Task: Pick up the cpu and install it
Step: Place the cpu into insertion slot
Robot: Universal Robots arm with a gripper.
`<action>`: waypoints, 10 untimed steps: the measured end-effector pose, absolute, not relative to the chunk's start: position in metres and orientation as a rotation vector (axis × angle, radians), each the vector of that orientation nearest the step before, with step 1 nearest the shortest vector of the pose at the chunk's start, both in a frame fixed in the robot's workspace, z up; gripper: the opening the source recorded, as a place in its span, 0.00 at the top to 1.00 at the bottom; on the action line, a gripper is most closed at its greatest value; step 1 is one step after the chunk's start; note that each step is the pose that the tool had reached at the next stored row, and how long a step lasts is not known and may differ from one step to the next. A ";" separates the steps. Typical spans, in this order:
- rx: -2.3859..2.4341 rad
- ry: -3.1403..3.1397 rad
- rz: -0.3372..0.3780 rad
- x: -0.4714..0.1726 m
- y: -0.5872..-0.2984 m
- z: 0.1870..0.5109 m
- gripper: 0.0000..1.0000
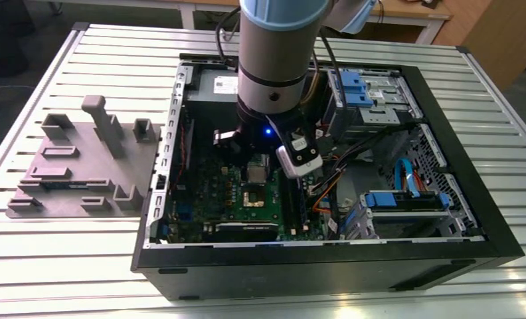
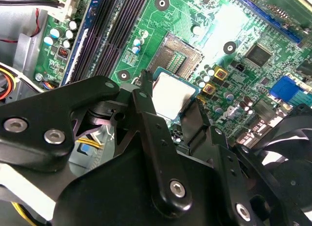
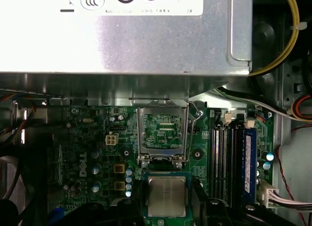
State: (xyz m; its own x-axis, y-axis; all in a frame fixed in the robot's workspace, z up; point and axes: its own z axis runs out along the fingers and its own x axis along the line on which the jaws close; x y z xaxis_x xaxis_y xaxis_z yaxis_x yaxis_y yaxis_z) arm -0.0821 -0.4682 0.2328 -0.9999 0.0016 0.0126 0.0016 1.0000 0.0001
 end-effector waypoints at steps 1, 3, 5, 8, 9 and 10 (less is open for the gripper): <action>-0.002 -3.129 0.000 -0.082 -0.468 0.233 0.53; -0.002 -3.129 0.000 -0.082 -0.468 0.233 0.53; -0.003 -3.129 0.000 -0.082 -0.468 0.232 0.53; 0.000 -3.128 0.004 -0.082 -0.470 0.232 0.53; 0.003 -3.128 0.005 -0.082 -0.471 0.231 0.53; 0.005 -3.129 0.005 -0.082 -0.472 0.231 0.53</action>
State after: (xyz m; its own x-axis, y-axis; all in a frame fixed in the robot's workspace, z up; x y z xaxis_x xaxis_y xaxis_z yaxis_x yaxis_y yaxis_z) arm -0.0821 -0.4724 0.2306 -0.9999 -0.0033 0.0130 -0.0033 1.0000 -0.0033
